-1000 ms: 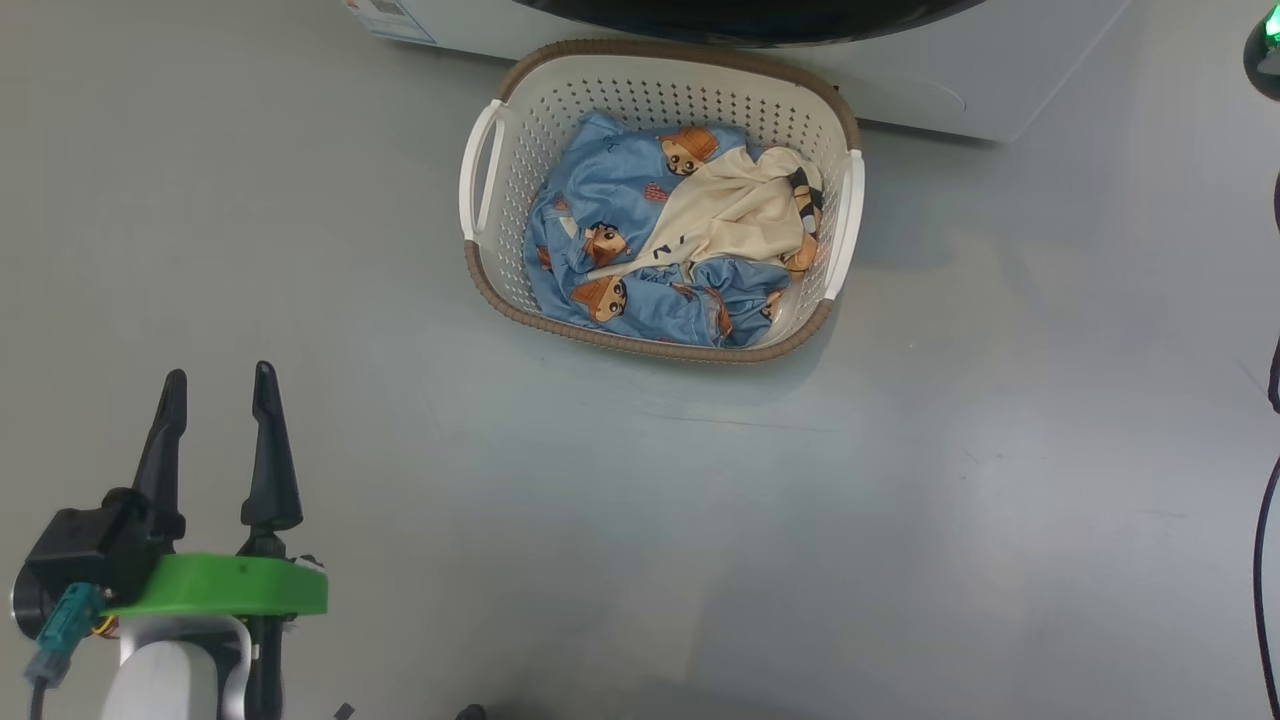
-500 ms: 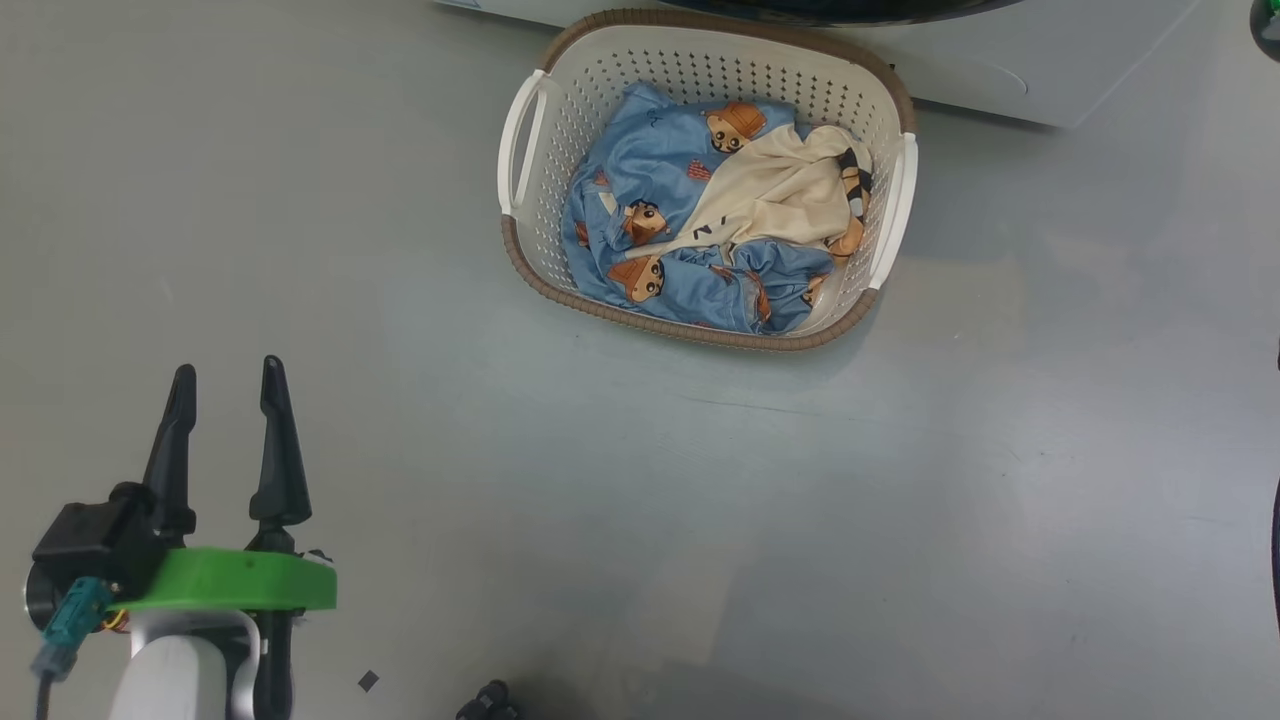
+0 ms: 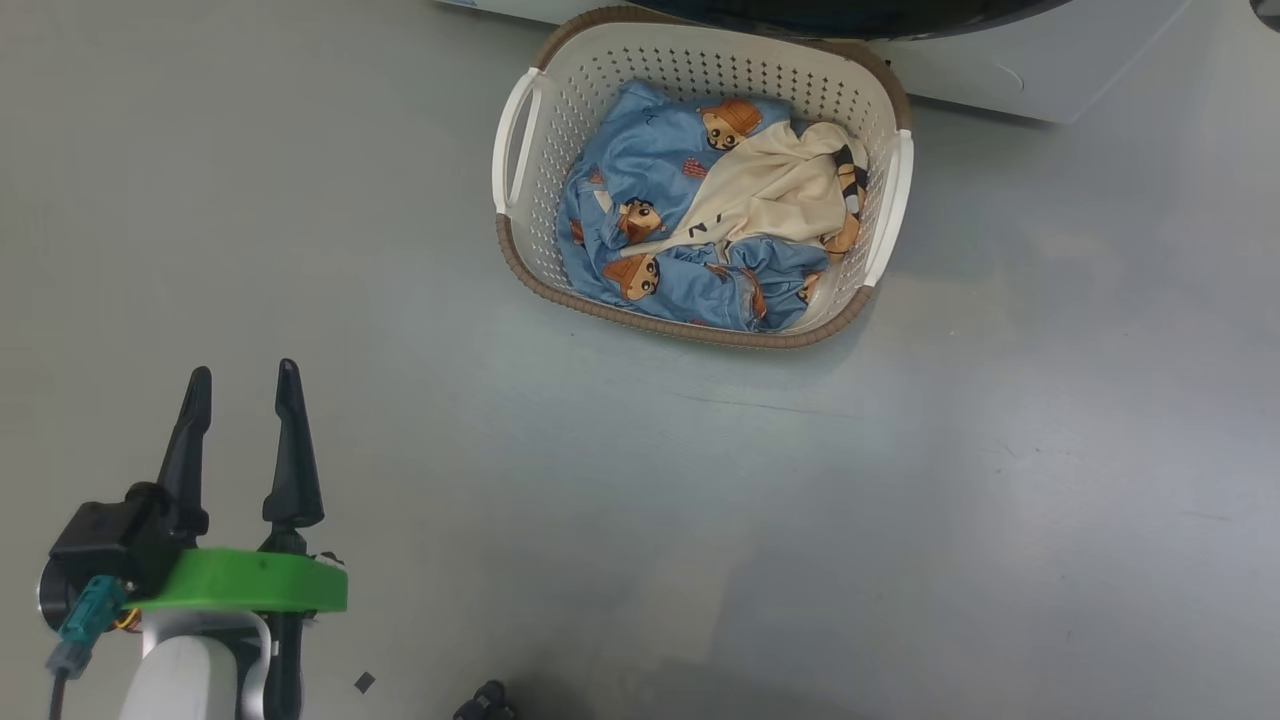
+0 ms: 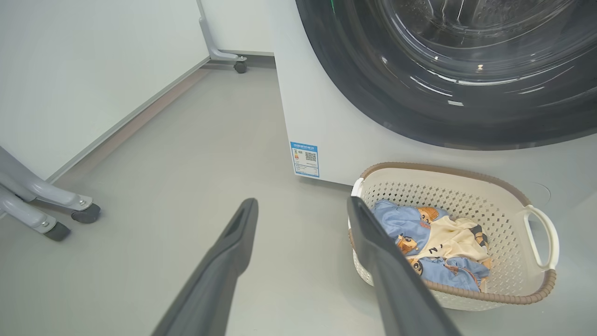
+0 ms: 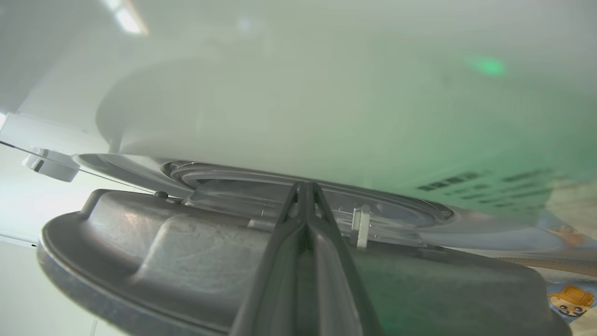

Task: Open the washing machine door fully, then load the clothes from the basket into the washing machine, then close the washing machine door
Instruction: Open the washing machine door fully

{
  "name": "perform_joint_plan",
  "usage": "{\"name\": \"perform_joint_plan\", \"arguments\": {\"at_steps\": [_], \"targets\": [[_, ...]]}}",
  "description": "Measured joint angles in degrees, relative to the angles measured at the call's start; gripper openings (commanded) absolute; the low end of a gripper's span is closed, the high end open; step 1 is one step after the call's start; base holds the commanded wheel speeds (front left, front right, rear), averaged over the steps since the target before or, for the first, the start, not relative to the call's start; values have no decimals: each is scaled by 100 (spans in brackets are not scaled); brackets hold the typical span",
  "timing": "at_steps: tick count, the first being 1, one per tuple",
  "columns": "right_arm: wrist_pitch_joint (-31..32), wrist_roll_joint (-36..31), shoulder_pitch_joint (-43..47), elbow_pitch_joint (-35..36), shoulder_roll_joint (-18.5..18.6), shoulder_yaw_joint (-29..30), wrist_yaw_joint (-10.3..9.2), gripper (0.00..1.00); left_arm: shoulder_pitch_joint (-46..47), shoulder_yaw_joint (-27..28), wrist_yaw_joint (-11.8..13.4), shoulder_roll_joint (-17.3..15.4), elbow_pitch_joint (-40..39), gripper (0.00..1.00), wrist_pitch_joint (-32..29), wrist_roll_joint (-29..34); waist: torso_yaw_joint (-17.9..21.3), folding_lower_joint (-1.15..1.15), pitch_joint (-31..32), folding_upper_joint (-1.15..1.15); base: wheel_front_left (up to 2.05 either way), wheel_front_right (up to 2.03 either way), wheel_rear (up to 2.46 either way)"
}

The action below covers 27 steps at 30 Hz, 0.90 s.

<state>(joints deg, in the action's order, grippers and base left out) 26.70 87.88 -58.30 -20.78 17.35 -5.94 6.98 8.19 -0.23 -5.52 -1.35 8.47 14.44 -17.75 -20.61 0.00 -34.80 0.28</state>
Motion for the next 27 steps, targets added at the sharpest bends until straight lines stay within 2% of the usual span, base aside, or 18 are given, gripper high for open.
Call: {"name": "perform_joint_plan", "arguments": {"at_steps": [5,14,27], "targets": [[155,-38,-13,1,-87,-245,1,0,1,10,1,1,0,100,0,4,112,0,21,0,0,0,0],[498,-38,55,31,-490,-827,1,0,51,125,9,1,1,100,0,9,380,0,137,0,0,0,0],[837,34,813,339,-918,-1495,1,0,175,115,37,0,191,100,0,-151,660,0,665,0,0,0,0]]}}
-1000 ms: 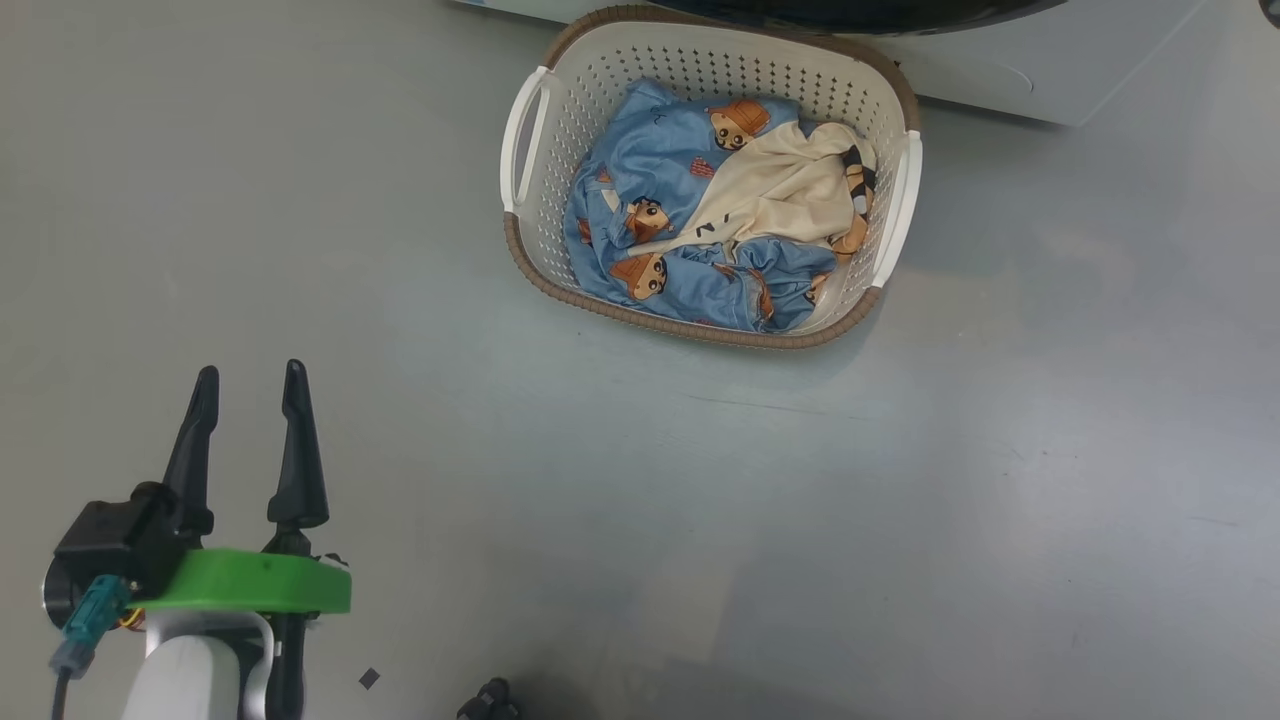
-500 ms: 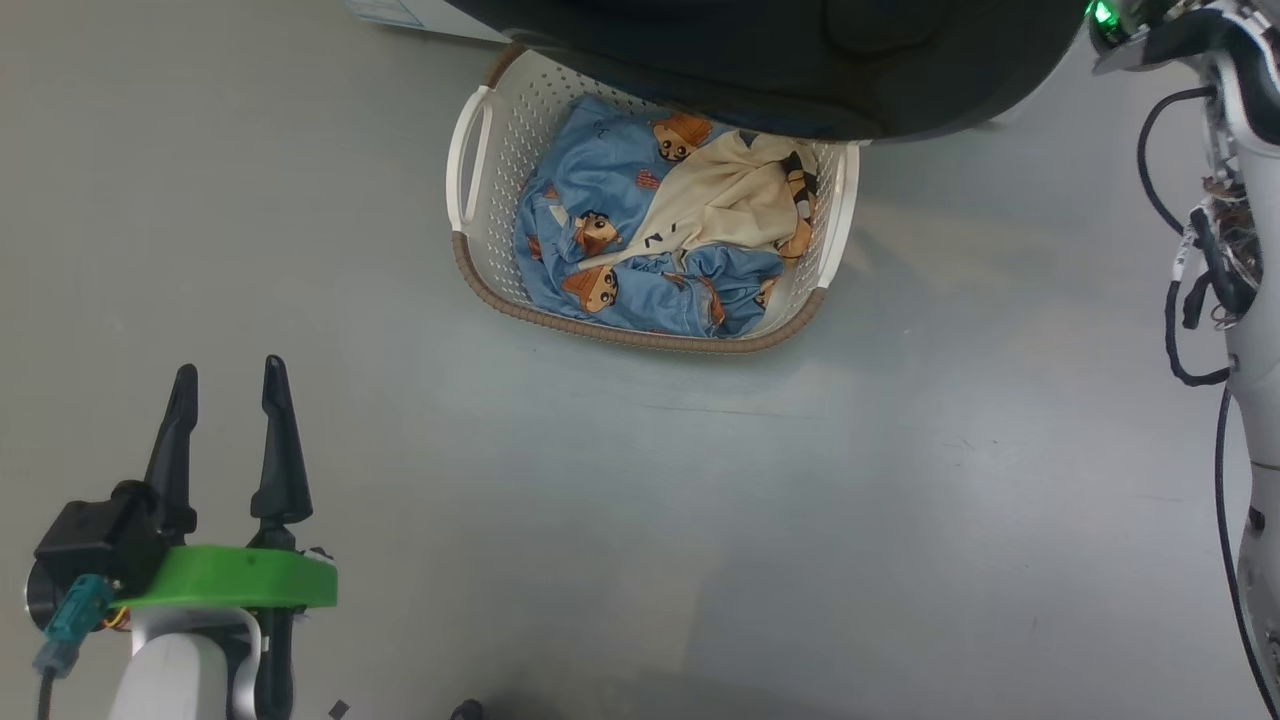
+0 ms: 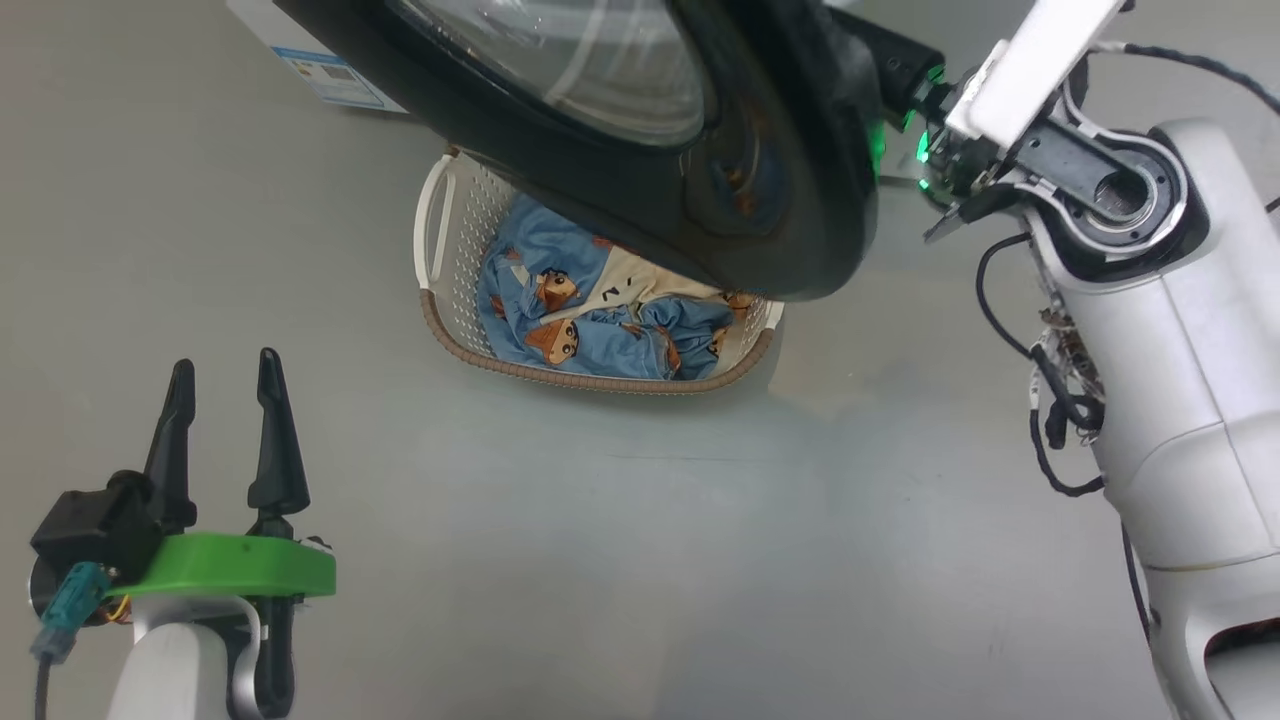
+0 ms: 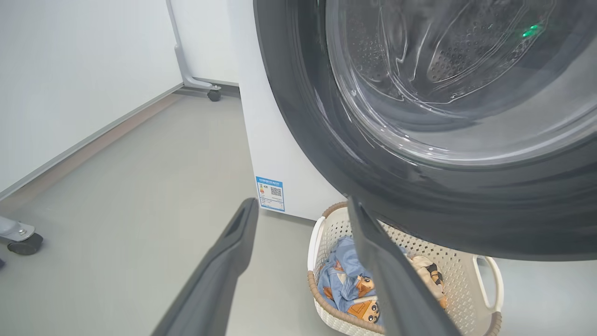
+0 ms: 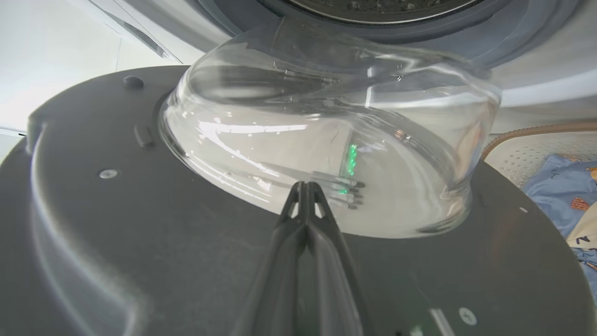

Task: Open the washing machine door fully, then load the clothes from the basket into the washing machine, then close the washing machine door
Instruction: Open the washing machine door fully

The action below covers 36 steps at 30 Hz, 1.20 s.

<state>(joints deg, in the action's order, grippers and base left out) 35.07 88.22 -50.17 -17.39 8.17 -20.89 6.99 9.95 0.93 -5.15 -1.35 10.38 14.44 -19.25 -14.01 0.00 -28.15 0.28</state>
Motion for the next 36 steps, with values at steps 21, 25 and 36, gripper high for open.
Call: {"name": "perform_joint_plan", "arguments": {"at_steps": [21,25,36], "targets": [[68,302,1492,171,-330,-836,0,0,-181,-231,99,-4,227,100,0,-199,-183,0,1107,0,0,0,0],[-70,341,1655,166,-370,-927,0,0,-246,-315,99,-4,238,100,0,-199,-332,0,1253,0,0,0,0],[-396,404,1883,162,-387,-1146,0,0,-405,-510,99,-12,241,100,0,-258,-758,0,1552,0,0,0,0]]}}
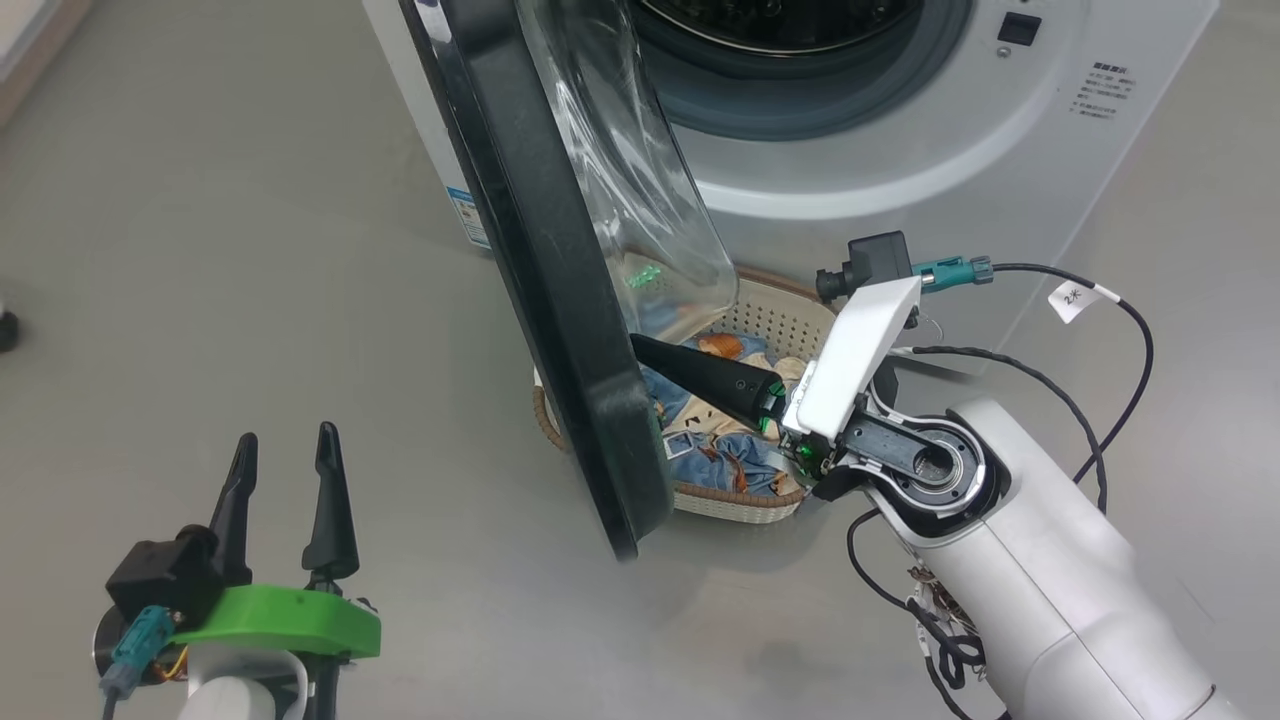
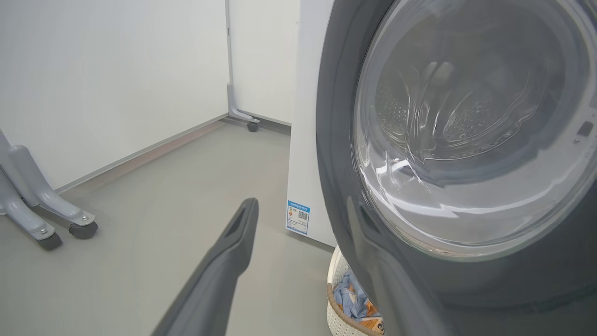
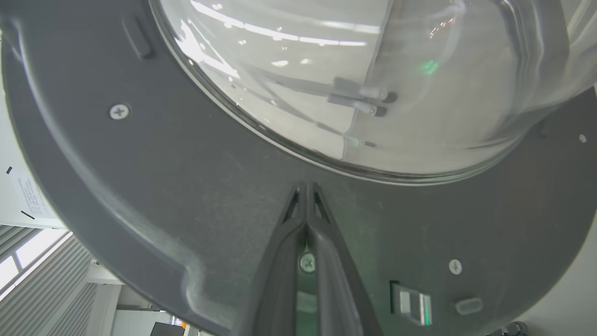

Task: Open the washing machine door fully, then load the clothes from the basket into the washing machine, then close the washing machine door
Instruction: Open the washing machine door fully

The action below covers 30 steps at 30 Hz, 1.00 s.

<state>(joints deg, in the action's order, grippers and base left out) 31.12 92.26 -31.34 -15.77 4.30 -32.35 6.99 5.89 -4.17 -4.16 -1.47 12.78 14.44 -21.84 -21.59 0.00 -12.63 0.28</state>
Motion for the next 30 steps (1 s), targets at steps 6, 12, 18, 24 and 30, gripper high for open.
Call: {"name": "perform_joint_plan", "arguments": {"at_steps": [6,12,18,24,30], "targets": [[-183,207,35,32,5,-243,0,0,-44,-7,24,0,0,100,0,-47,-186,0,134,0,0,0,0],[-402,364,59,67,-5,-569,0,0,-185,-12,35,-2,-2,100,0,-47,-279,0,272,0,0,0,0],[-638,453,104,91,-2,-844,0,0,-237,14,62,-7,-23,100,0,-47,-303,0,365,0,0,0,0],[-993,168,101,261,-26,-925,0,0,-350,307,102,-9,-73,100,0,-36,-162,0,446,0,0,0,0],[-1549,-726,43,546,-12,-822,0,100,-429,644,115,-10,-157,100,0,124,90,0,511,0,0,0,0]]}}
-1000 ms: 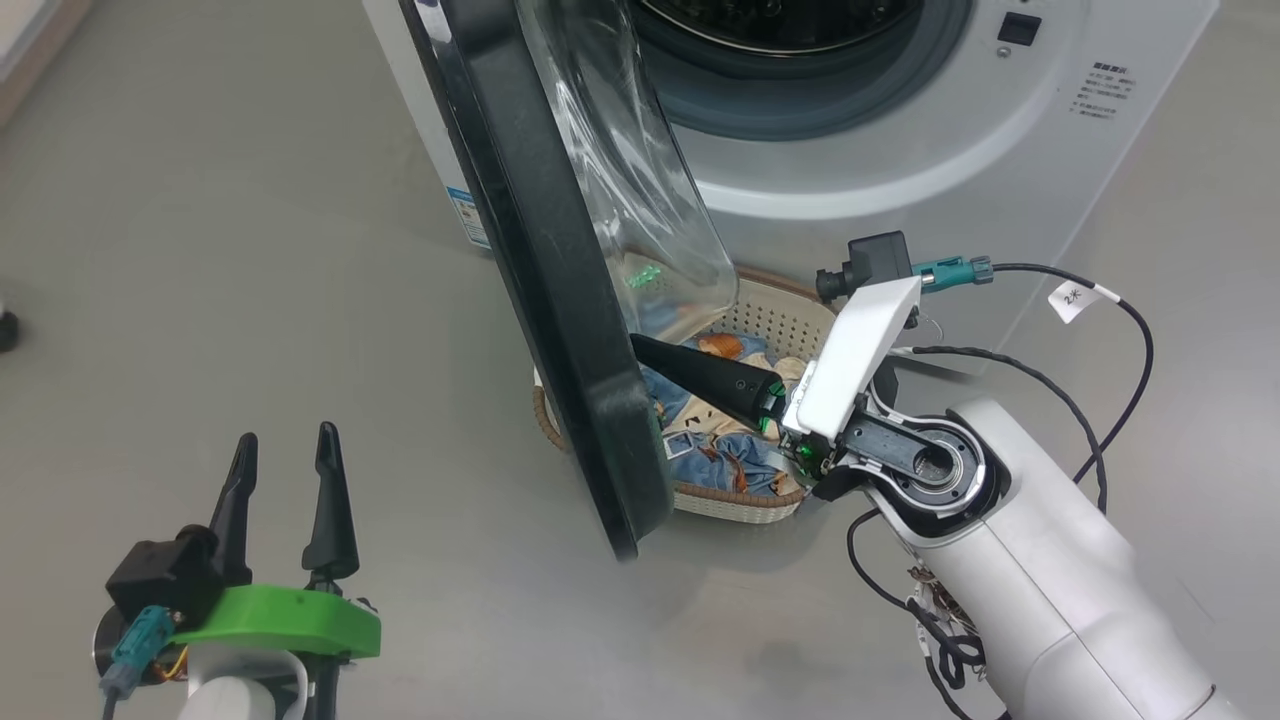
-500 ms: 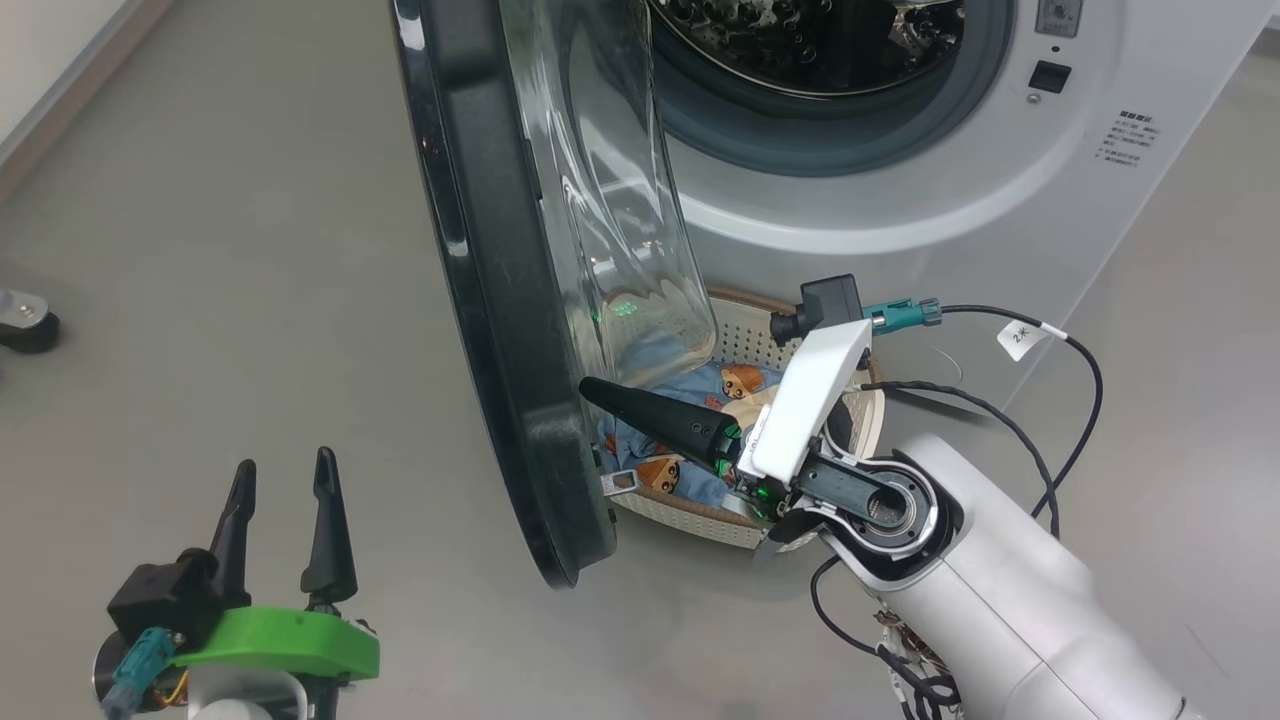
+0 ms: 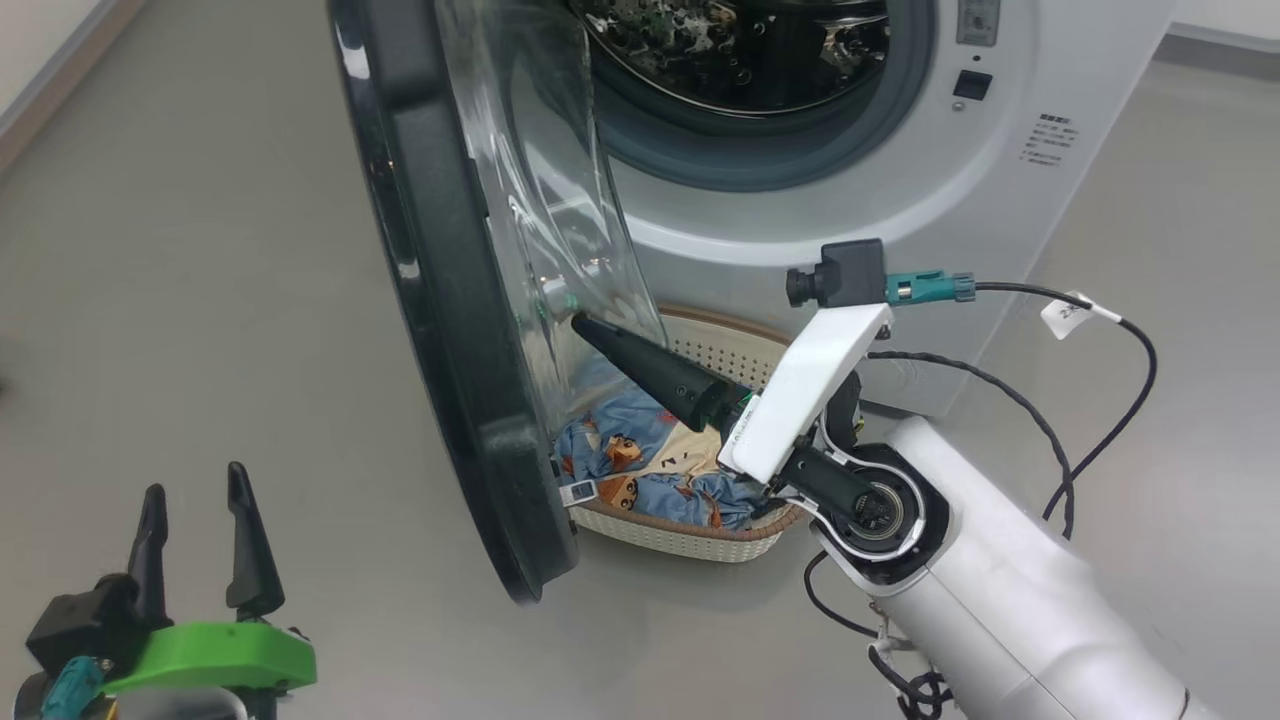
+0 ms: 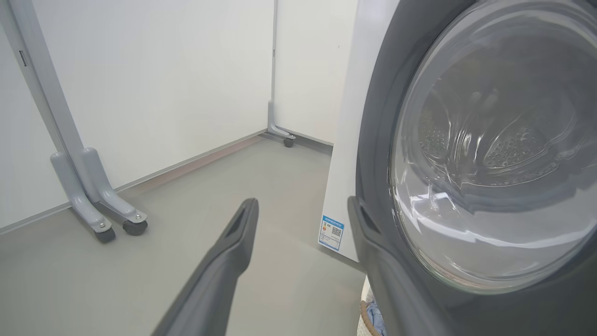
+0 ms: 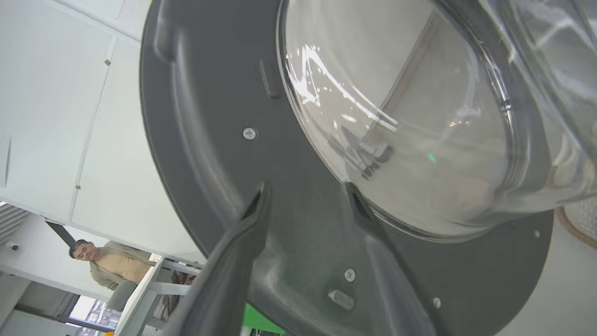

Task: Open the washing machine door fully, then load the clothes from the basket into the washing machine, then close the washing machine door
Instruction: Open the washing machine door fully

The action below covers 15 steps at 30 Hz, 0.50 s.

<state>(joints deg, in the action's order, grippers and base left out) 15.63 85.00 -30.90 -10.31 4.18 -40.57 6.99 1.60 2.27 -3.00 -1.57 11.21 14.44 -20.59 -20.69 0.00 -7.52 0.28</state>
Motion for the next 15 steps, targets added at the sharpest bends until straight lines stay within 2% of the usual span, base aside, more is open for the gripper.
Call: {"name": "perform_joint_plan", "arguments": {"at_steps": [3,9,15], "targets": [[-450,-654,-82,201,232,0,1,100,-70,170,0,-1,-41,100,0,68,163,0,40,0,0,0,0],[-1479,-2027,-178,382,1090,-92,1,100,-252,416,0,0,-69,100,0,185,549,0,144,0,0,0,0],[-2582,-2828,103,167,1789,58,2,100,-299,485,-8,0,-85,100,0,197,921,0,293,0,0,0,0]]}}
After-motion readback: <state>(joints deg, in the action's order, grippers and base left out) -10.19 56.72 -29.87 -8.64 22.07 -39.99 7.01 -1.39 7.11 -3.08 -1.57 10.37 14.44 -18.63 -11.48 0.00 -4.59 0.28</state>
